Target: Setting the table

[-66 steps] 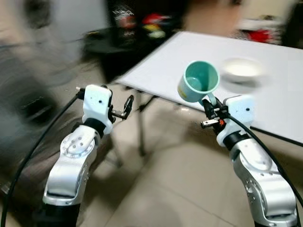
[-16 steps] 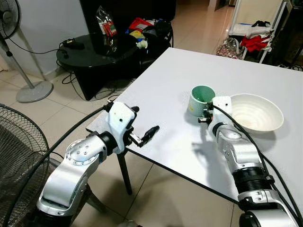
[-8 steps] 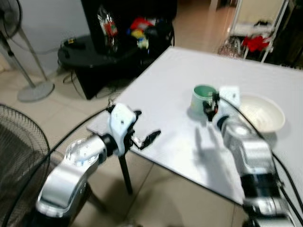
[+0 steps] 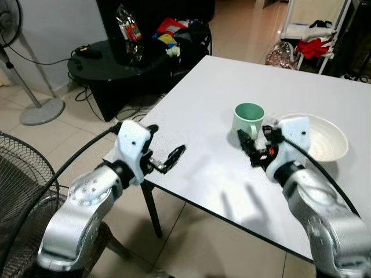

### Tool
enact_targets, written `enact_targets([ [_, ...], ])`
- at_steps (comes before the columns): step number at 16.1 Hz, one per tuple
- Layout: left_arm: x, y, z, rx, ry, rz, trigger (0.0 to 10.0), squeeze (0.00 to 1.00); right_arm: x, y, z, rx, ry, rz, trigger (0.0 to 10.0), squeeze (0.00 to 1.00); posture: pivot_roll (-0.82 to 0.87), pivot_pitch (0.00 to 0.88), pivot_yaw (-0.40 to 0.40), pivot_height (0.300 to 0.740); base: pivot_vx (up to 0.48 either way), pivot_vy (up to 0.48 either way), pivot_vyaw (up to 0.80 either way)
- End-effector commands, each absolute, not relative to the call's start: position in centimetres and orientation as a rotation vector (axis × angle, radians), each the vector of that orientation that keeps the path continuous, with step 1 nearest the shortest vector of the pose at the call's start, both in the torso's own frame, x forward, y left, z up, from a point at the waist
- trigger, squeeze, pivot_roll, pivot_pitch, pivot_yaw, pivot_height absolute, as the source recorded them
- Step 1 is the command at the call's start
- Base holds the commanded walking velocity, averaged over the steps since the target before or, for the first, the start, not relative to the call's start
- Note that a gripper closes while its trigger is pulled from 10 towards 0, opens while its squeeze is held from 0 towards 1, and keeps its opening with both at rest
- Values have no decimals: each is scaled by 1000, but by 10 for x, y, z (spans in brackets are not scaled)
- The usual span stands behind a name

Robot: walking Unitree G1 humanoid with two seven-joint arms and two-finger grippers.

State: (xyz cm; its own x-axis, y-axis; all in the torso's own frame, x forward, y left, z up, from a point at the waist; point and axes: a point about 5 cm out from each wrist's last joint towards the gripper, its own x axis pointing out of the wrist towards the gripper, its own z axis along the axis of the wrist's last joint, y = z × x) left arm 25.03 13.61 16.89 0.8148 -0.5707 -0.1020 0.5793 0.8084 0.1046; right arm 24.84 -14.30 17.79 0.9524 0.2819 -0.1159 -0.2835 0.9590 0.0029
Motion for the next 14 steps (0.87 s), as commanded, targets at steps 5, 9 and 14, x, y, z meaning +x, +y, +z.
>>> enact_targets([
  [5, 248, 145, 170, 106, 58, -497, 10000, 0, 243, -134, 188, -80, 0, 381, 10000, 1000, 80, 0, 79, 740, 0, -249, 320],
  [9, 256, 149, 181, 73, 9, -392, 10000, 0, 243, -132, 191, -84, -9, 417, 10000, 1000, 67, 0, 80, 740, 0, 0, 800],
  [14, 266, 147, 174, 129, 44, -362, 10000, 0, 238, -146, 183, -130, 5, 429, 10000, 1000, 54, 0, 103, 740, 0, 0, 800],
])
